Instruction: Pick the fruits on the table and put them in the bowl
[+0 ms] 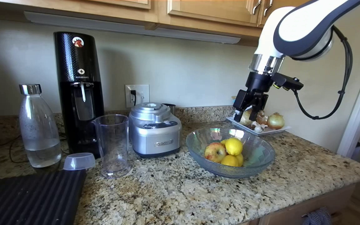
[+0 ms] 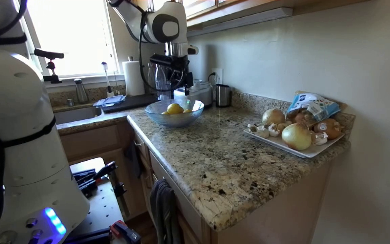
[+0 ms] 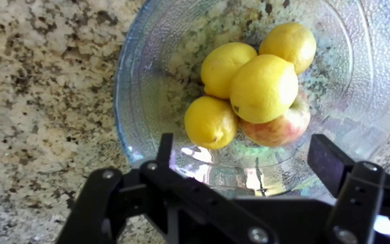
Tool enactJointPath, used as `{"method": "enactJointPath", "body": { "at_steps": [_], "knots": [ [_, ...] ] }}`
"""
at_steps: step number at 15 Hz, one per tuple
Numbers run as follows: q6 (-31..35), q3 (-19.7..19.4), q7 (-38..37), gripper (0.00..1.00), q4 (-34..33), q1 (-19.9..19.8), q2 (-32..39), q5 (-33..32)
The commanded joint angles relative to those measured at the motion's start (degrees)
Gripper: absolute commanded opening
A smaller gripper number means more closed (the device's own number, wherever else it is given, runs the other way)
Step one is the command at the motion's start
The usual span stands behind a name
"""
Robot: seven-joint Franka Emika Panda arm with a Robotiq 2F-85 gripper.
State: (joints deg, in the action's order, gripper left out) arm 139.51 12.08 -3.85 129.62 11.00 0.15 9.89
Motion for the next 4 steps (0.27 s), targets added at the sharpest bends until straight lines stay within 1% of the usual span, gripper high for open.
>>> {"method": "enactJointPath", "body": {
  "at_steps": [1,2,4],
  "knots": [
    [-3.52,-1.61,-0.37,1.0,2.17,-0.94,-5.55,-1.79],
    [-1.69,-1.09,-0.04,1.0,-0.01,-0.22,-2.0,-0.57],
    [-1.82,-1.22,-0.05,1.0,-0.08,-0.35,-2.37,-0.57]
  ]
}}
